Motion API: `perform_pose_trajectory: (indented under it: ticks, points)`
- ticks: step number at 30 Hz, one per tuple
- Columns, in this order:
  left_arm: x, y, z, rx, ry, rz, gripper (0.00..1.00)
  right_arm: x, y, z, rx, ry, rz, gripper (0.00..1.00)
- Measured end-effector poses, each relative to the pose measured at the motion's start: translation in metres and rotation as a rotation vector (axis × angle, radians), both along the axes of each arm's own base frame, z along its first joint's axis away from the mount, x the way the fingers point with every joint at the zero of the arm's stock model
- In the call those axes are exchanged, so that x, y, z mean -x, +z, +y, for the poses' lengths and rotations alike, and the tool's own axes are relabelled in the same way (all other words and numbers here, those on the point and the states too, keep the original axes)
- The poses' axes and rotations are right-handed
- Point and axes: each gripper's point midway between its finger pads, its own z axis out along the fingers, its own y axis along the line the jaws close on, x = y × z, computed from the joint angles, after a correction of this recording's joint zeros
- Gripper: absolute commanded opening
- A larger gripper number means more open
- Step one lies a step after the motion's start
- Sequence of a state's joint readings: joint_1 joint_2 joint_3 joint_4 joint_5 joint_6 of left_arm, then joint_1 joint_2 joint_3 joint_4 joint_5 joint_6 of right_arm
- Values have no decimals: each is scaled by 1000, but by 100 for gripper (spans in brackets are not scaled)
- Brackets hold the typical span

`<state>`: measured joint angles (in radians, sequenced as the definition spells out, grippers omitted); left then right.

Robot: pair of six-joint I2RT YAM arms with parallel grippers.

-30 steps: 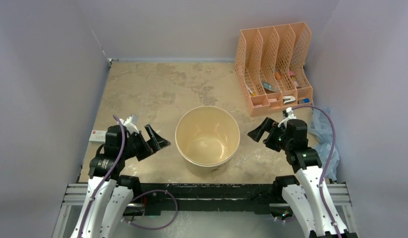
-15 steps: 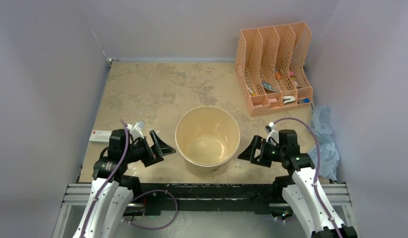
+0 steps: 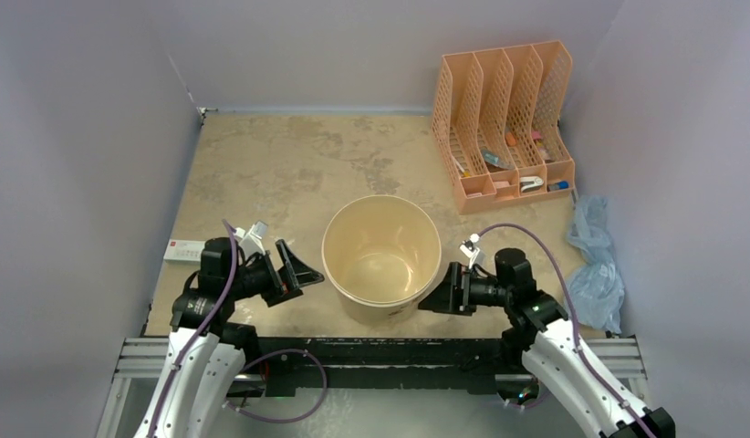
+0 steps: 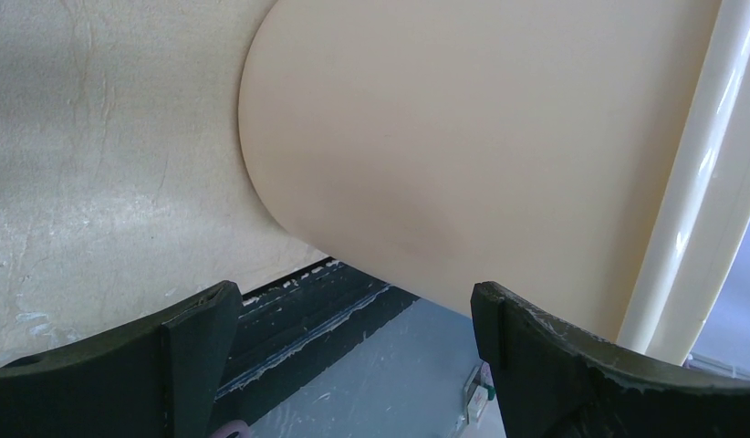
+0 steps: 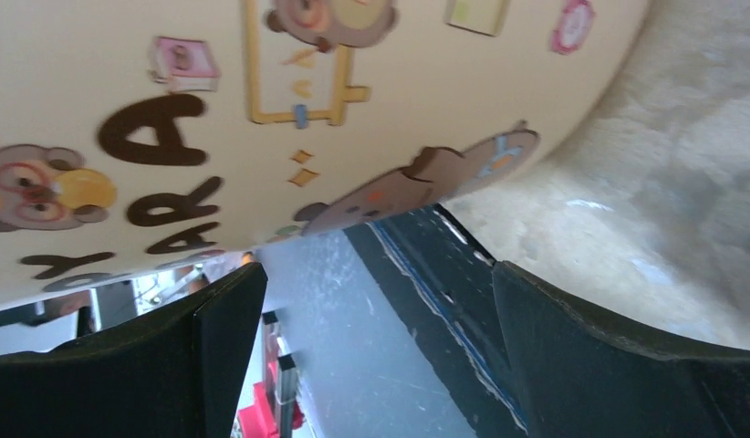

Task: Put the trash bags into the trash bin

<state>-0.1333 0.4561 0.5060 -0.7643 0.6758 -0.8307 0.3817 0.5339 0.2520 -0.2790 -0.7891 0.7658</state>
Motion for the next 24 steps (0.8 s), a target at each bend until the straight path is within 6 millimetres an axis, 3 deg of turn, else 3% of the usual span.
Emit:
perform_pose_trajectory:
  ticks: [6,13,19,24]
  points:
    - [0,1,0,2,-1,-8,99,-11,21,15,-165,-61,-15,98]
    - [1,2,0,1,2,-12,98,-52,56,22,-348,-243,-47,99]
    - [3,6,1,5,3,-44,97,-86,55,35,-265,-251,-14,99]
    - [5,13,-3,32,-26,-76,96,-78,56,32,-227,-198,-114,99]
